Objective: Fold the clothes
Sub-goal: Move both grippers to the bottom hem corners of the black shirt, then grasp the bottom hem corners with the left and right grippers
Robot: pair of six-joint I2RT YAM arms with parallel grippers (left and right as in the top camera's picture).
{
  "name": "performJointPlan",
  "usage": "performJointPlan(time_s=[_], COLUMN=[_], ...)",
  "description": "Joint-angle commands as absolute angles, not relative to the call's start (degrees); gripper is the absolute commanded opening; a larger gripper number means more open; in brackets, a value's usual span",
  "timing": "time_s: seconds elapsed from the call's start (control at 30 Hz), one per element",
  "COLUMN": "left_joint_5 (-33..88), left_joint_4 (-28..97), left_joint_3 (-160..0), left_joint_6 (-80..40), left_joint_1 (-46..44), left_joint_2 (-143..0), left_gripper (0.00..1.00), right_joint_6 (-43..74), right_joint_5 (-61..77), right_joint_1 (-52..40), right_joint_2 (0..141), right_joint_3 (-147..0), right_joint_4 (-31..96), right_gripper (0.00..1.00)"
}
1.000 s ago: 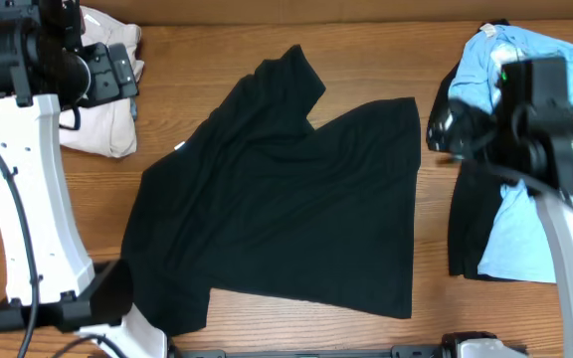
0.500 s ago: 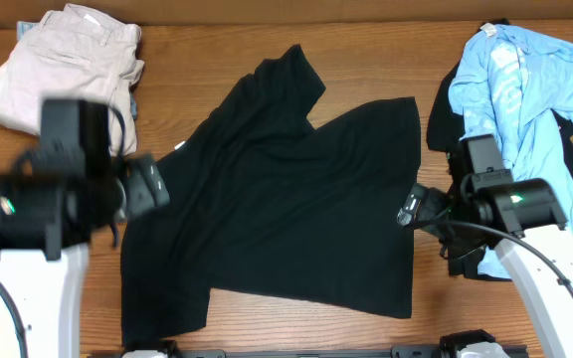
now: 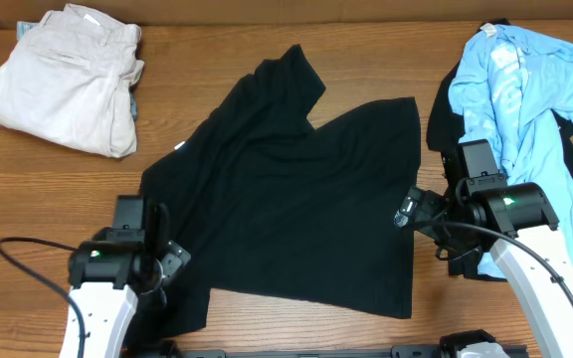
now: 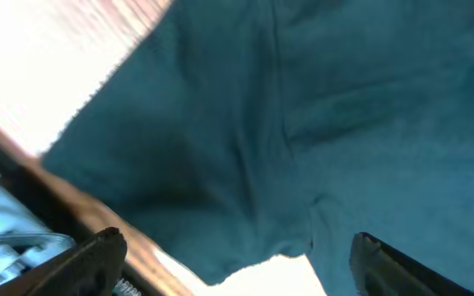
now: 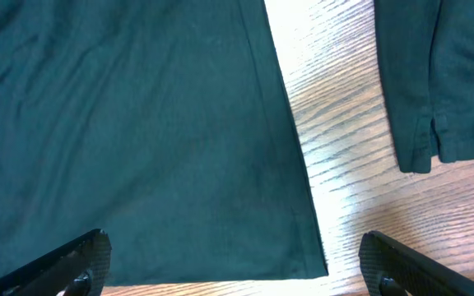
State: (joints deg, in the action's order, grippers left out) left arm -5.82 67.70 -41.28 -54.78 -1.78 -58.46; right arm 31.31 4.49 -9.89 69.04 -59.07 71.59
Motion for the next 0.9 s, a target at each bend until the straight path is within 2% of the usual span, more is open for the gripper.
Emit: performJointPlan(time_s=[0.0, 0.2, 0.23, 0.33, 0.37, 0.43, 0.53, 0.87], left_joint_5=[-1.3, 3.7, 4.7, 6.0, 5.9, 5.8, 5.3, 3.9], left_joint_4=[64.6, 57.6, 56.2, 51.9, 50.5, 47.8, 44.3, 34.0], left_joint_3=[-39.4, -39.4, -39.4, -39.4, -39.4, -39.4, -39.4, -39.4], left_joint_6=[-46.8, -28.9, -26.5, -20.3, -18.7, -15.9, -14.5, -8.3], left_joint_1=[-1.8, -1.9, -1.9, -1.9, -1.9, -1.9, -1.9, -2.0], left_joint_2=[-61.1, -68.0, -69.5, -74.7, -76.5, -80.1, -84.9, -92.3], left_gripper=[0.91, 0.92, 1.00, 1.00, 1.00, 0.91, 0.90, 0.92], right_joint_6=[31.5, 31.5, 31.2, 27.7, 27.0, 26.5, 26.4, 25.3], right_joint_5=[4.6, 5.2, 5.8, 9.3, 10.2, 10.8, 10.6, 8.0], right_joint_1=[-10.2, -10.2, -10.3, -11.3, -11.7, -13.1, -15.7, -22.5], right_joint_2=[67.9, 68.7, 68.9, 69.6, 69.9, 70.9, 73.2, 86.6], right_joint_3=[-59.2, -58.0, -57.3, -54.2, -53.3, -51.7, -50.6, -50.1], right_joint_4=[71.4, 70.0, 69.2, 65.5, 64.2, 62.1, 60.5, 56.6], right_gripper=[1.00, 0.99, 0.94, 0.79, 0.75, 0.68, 0.65, 0.66])
